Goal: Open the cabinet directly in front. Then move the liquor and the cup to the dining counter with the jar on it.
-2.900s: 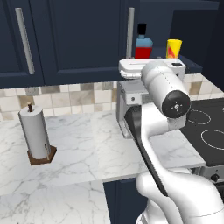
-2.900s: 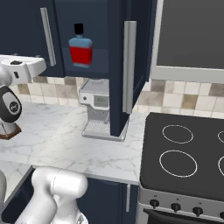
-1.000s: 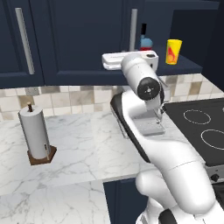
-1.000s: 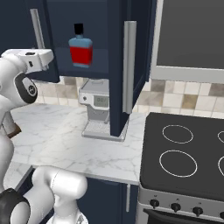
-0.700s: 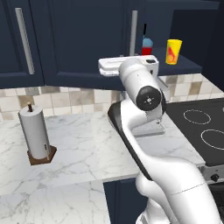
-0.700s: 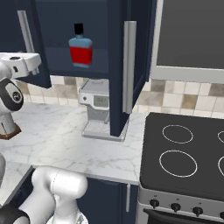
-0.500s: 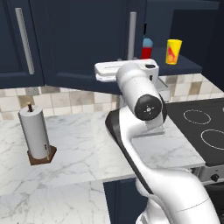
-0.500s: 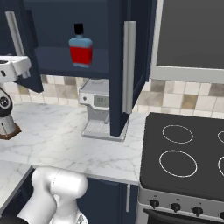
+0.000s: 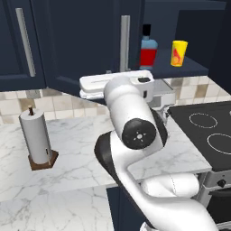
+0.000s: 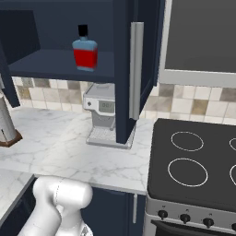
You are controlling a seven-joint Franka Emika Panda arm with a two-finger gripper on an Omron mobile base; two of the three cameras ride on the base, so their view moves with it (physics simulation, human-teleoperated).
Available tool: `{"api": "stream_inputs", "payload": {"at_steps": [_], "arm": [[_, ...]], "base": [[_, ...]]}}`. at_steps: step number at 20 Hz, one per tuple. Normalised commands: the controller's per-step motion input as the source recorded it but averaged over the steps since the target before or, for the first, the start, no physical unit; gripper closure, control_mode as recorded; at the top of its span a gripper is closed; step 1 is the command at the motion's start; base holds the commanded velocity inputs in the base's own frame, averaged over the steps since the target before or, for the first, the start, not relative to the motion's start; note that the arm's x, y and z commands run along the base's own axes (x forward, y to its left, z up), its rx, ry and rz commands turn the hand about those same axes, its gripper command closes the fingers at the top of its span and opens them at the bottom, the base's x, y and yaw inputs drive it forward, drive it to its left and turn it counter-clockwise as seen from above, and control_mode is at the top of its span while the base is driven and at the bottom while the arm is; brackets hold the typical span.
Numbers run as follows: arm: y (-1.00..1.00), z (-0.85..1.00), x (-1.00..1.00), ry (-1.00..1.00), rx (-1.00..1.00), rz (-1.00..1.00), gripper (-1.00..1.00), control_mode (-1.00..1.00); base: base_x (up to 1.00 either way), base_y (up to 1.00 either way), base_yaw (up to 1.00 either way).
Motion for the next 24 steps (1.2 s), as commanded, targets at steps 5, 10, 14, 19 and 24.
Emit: {"api": "stream_inputs", "payload": {"at_steps": [5,10,14,19,24], "arm": [[-0.06,-0.09,-0.58,-0.02,0.02,0.01,-1.0,-1.0],[-0.34,-0.08,-1.0,-0.06,0.03,0.05,-1.0,-1.0],[-0.71,0.21,-0.49,0.0,0.21,0.31,-1.0,-1.0],[-0.79,0.26,0.15,0.02,0.23,0.43,-1.0,-1.0],[-0.53,0.01,0.19,0.03,0.12,0.46,-1.0,-1.0]], "base": [[0.0,0.0,0.0],[0.0,0.0,0.0],[0.0,0.0,0.0],[0.0,0.0,0.0],[0.0,0.0,0.0]]}}
